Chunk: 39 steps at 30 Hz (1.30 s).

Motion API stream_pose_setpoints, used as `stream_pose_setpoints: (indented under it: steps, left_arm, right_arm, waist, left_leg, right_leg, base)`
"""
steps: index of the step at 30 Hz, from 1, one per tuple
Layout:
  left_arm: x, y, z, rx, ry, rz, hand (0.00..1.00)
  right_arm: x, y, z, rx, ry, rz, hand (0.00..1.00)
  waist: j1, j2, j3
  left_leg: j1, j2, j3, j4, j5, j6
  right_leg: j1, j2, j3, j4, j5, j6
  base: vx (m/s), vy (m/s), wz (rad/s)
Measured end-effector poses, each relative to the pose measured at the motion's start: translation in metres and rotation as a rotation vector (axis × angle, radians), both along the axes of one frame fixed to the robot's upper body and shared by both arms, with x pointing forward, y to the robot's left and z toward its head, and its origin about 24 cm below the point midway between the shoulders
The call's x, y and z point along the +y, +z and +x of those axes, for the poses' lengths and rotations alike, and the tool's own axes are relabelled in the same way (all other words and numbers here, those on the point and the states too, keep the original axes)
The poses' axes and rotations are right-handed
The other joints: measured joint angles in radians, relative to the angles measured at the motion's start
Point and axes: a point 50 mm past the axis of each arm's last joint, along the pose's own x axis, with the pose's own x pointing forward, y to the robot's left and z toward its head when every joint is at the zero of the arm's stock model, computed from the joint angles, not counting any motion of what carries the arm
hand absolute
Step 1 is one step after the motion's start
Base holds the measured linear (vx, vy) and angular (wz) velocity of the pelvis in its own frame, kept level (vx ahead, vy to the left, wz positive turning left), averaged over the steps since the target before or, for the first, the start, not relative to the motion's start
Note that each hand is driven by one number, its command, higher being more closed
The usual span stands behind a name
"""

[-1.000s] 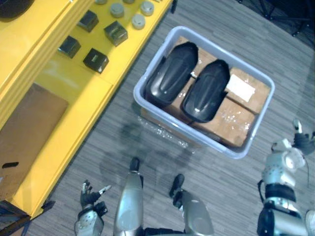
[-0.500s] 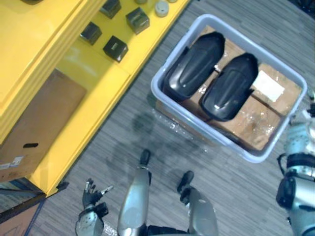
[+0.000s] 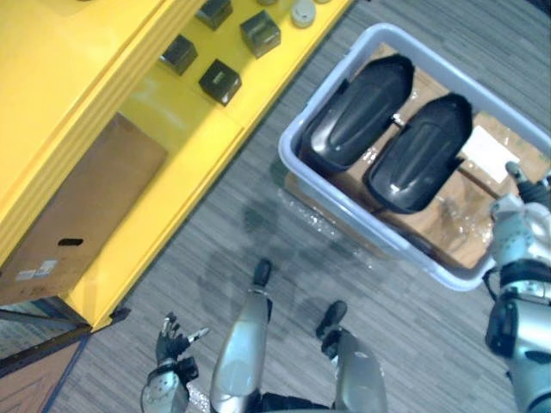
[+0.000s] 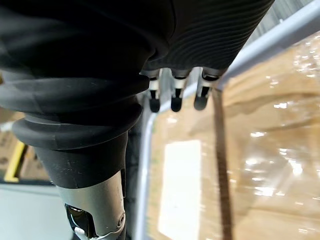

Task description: Walk over and take plastic housings, then place them on the shelf

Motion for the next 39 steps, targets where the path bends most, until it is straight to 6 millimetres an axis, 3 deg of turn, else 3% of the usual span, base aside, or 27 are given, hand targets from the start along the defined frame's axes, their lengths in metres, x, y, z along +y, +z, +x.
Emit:
stream_pose_setpoints:
  steps: [8,21,33,38,39]
  left_arm:
    - [-0.014,-0.005,-0.001,0.011,-0.023,-0.032,0.00]
    - [-0.016,-0.009,-0.004,0.029,-0.025,-0.041,0.00]
    - [-0.018,-0.005,0.003,-0.016,-0.004,-0.057,0.00]
    - [-0.027,-0.009,0.003,0.004,-0.010,-0.090,0.00]
    - [-0.029,-0.010,0.003,0.004,-0.011,-0.095,0.00]
  right_arm:
    - [0.012,0.010,0.013,0.067,0.101,-0.091,0.00]
    - [0.017,0.016,0.020,0.116,0.152,-0.147,0.00]
    - [0.007,0.013,0.015,0.253,0.018,-0.092,0.00]
    - [-0.002,0.013,0.008,0.313,-0.031,-0.092,0.00]
    - [-0.003,0.014,0.008,0.324,-0.035,-0.100,1.00]
  waist:
    - [0.010,0.005,0.000]
    - [0.040,0.024,-0.002]
    - [0.059,0.027,-0.001]
    - [0.068,0.048,-0.010]
    - [0.069,0.050,-0.011]
  left_leg:
    - [-0.027,0.000,-0.009,-0.002,0.011,-0.003]
    - [-0.071,-0.001,-0.041,0.025,0.013,-0.004]
    - [-0.076,0.001,-0.053,0.024,0.019,-0.010]
    - [-0.076,0.000,-0.052,0.019,0.021,-0.010]
    - [-0.075,0.000,-0.052,0.009,0.025,-0.010]
  right_leg:
    - [-0.022,-0.004,-0.017,0.008,-0.001,-0.002]
    - [-0.047,0.003,-0.039,0.027,-0.003,-0.005]
    - [-0.049,0.004,-0.052,0.037,-0.010,-0.014]
    - [-0.052,0.002,-0.052,0.039,-0.012,-0.012]
    - [-0.055,0.001,-0.052,0.040,-0.013,-0.013]
  base:
    - [0.00,-0.005,0.04]
    - [-0.03,-0.003,0.04]
    - [0.00,-0.008,0.02]
    - [0.00,0.000,0.00]
    - [0.00,0.000,0.00]
